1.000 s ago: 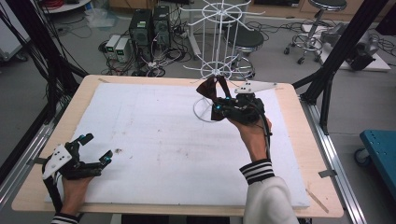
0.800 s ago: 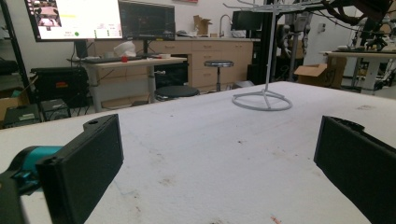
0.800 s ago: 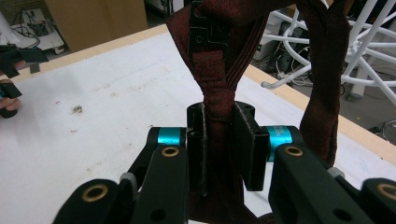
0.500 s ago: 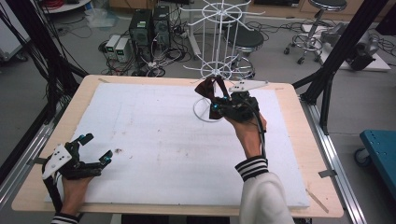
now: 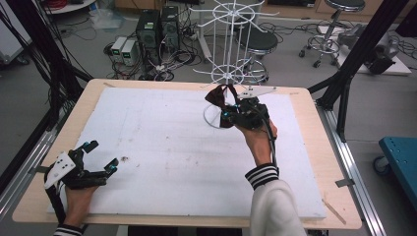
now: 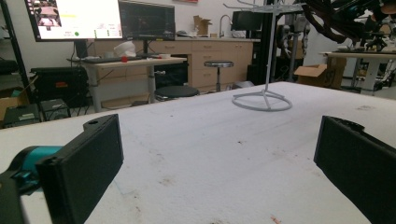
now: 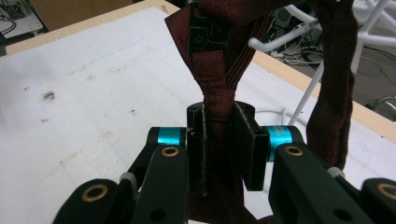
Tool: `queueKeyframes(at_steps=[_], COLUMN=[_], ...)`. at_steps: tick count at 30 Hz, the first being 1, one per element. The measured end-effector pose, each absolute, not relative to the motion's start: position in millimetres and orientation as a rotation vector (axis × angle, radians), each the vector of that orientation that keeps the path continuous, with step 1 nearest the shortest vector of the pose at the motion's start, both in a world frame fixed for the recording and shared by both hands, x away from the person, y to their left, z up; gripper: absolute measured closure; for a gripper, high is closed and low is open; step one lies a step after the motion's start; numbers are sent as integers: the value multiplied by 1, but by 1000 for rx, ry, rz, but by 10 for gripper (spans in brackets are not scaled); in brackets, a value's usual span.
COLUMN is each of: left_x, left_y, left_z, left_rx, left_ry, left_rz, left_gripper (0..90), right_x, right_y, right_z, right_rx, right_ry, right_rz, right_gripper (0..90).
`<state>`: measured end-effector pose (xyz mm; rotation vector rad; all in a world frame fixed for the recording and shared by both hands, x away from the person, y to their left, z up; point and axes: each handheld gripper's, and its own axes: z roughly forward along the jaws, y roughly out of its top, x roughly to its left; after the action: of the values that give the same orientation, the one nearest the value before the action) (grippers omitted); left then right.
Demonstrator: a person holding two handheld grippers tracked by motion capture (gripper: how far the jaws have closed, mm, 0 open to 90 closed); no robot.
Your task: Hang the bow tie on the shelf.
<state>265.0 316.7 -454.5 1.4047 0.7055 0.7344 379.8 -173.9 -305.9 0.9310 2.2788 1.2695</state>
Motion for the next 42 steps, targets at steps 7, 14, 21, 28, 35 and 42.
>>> queueKeyframes(at_steps=[7, 14, 21, 28, 35, 42], left_x=[265, 265, 265, 265, 265, 265], left_y=[317, 317, 317, 317, 317, 318], left_z=[-455, -455, -455, -455, -455, -455], left_rx=[1404, 1403, 1406, 1406, 1405, 1408], left_ry=[707, 707, 705, 704, 705, 702], left_rz=[733, 733, 733, 734, 732, 733], left_gripper=[18, 18, 18, 18, 18, 18], right_x=[385, 392, 398, 400, 399, 389], right_y=[-174, -174, -175, -175, -175, -175], right_z=[-313, -325, -332, -335, -333, -339], right_rx=[950, 983, 1010, 1014, 996, 1016], right_ry=[2286, 2293, 2301, 2307, 2276, 2266], right_rz=[1259, 1243, 1241, 1249, 1234, 1312], right_gripper=[761, 761, 761, 746, 482, 96])
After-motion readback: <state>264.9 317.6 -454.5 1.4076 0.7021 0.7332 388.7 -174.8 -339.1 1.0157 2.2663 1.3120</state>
